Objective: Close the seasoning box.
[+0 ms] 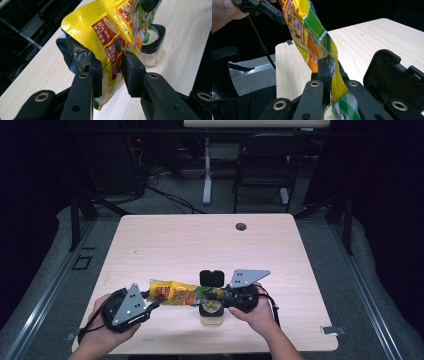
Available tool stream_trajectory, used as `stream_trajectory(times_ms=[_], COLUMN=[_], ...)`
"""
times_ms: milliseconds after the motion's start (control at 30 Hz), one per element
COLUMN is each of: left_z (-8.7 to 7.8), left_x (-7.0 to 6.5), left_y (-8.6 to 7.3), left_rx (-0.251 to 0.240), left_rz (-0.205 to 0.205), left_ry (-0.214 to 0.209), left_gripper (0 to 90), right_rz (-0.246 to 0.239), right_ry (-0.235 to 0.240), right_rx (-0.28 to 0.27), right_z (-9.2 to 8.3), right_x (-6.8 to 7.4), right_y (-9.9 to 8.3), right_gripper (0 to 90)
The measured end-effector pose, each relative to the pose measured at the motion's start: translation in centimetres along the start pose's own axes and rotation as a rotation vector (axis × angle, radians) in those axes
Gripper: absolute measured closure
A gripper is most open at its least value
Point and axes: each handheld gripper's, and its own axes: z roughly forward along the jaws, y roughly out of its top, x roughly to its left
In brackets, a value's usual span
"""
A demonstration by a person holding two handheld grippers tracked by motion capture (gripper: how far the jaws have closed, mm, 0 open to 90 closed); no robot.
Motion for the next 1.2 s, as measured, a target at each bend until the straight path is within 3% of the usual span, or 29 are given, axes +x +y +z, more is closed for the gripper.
stream_trajectory(times_ms=[1200], left_z=[0.02], left_x=[0.09], left_y=[0.64], left_rx=[-0.01], left_rz=[0.006], left_ry=[0.003], left_gripper=[71.2], right_rz=[0.005], right_ry=[0.001], right_rx=[-0.008], right_z=[-0.28], right_x=[-0.07], right_y=[-0.06], right_gripper=[89.7])
